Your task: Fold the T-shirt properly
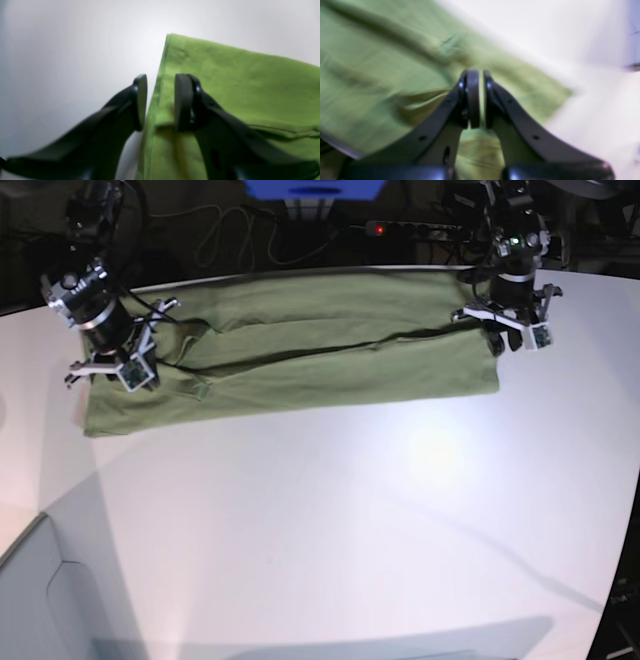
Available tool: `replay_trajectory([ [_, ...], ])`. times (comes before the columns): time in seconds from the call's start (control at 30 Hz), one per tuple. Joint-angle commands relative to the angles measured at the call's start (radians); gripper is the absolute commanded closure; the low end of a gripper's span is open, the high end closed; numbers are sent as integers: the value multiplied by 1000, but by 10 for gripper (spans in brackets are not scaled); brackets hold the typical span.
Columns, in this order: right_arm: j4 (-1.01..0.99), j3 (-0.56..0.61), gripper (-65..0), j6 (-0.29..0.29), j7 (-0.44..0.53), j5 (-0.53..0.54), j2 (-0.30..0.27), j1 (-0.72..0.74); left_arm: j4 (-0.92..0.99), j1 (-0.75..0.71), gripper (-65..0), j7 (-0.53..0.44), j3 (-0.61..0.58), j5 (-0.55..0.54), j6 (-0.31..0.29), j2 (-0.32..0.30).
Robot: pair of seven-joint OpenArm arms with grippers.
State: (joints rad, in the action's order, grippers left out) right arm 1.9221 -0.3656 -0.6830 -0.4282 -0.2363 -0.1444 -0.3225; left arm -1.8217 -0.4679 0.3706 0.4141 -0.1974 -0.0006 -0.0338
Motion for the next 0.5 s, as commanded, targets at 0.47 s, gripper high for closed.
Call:
replay_trajectory([
  [0.47,-148,-37,-247,-15,-172,8,-30,176,-22,-5,-185,-20,4,-1,1,-7],
])
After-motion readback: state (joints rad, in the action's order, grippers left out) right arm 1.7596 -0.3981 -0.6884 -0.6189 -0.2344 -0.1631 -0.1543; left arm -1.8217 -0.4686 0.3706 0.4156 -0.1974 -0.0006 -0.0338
